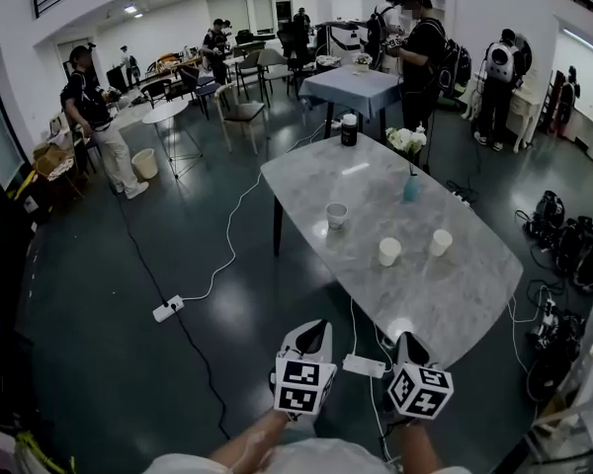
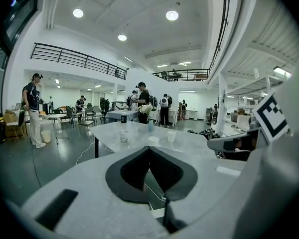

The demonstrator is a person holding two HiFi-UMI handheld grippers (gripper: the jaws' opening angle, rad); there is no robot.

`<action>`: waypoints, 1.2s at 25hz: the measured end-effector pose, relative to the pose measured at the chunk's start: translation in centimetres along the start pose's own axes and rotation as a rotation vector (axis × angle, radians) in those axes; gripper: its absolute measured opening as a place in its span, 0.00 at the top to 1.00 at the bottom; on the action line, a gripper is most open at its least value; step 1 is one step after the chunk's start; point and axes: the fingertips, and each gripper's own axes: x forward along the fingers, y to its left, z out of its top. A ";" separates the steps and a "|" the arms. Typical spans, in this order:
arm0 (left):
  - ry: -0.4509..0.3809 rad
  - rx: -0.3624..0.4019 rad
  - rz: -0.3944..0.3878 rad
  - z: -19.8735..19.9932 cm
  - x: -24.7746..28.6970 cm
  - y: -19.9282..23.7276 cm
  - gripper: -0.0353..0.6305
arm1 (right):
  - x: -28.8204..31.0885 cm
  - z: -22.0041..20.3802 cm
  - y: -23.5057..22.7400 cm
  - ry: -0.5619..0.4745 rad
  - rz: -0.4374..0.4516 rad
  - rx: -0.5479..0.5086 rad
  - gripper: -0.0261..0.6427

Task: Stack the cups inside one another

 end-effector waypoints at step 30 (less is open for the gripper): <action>0.085 0.005 -0.226 6.4 24.3 10.2 0.95 | 20.7 9.4 -1.7 0.025 -0.216 0.040 0.95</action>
